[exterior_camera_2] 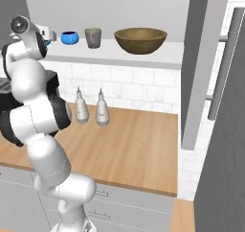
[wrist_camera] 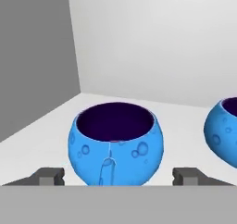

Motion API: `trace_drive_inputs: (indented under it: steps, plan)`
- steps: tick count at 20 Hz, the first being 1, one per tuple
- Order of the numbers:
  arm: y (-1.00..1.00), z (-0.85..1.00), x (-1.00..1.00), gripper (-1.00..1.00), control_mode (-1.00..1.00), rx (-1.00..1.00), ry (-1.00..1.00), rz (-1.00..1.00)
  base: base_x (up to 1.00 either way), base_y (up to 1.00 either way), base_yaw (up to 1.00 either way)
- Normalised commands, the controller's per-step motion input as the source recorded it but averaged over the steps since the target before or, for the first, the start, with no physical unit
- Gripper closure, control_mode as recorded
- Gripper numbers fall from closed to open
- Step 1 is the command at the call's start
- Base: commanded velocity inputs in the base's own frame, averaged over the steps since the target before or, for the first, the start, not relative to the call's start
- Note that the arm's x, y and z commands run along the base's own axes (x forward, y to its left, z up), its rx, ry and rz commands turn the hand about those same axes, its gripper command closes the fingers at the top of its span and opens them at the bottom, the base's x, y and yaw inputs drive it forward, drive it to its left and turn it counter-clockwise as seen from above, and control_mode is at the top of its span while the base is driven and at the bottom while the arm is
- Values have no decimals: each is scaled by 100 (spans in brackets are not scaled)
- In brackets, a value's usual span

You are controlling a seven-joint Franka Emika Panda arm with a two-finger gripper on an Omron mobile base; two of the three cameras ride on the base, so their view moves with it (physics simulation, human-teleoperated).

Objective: Gather all objects into one cabinet and sort the glasses and bowls to opposite sides.

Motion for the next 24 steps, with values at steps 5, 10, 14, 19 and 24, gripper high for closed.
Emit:
trace_drive_inputs:
  steps: [5,10,14,19,24]
  plan:
    - [-26,0,-54,-100,-100,0,0,-4,0,0,0]
    - [-49,0,-67,-100,-100,0,0,-6,0,0,0]
    - [-63,2,-86,-100,-100,1,0,-4,0,0,0]
    - [-75,28,-99,-100,-100,4,0,-1,0,0,0]
    - [-66,40,-100,-100,-100,6,0,-6,0,0,0]
